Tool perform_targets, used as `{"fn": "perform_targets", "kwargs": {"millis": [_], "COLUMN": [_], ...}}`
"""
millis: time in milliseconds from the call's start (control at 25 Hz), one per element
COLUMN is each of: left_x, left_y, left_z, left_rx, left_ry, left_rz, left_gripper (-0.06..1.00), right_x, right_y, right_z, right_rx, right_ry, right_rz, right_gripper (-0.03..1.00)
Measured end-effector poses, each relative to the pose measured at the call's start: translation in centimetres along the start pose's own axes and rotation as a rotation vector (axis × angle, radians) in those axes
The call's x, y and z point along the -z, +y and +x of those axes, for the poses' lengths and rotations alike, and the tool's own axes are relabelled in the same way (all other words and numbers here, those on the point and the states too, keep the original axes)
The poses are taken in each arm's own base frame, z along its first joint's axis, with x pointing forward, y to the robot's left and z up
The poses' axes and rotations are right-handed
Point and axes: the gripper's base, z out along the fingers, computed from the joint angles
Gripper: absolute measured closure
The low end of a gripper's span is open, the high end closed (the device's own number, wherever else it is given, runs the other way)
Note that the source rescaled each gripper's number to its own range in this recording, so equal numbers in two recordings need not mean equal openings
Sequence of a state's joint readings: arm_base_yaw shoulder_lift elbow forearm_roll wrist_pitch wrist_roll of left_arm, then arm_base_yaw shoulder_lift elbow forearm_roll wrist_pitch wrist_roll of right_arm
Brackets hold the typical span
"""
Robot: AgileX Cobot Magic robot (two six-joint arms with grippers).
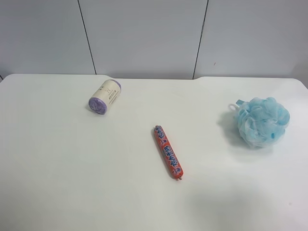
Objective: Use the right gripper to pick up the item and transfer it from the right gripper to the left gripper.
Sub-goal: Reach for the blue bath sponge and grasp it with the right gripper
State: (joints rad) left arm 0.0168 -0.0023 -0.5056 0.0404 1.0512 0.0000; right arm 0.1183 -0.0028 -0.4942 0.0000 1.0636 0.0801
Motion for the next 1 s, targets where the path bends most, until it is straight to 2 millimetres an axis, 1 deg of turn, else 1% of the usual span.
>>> {"fn": "perform_targets", "kwargs": {"millis": [1000], "left_x": [0.0], "left_y": [0.0], "left_z": [0.0], "left_rx": [0.0], "left_ry": [0.0], "left_rz": [0.0], "left_gripper": [-0.06], "right_x": [0.0], "right_y": [0.0], "right_z": [0.0], "right_rx": [0.0], "right_ry": [0.0], "right_rz": [0.0], "right_gripper": [-0.03]}}
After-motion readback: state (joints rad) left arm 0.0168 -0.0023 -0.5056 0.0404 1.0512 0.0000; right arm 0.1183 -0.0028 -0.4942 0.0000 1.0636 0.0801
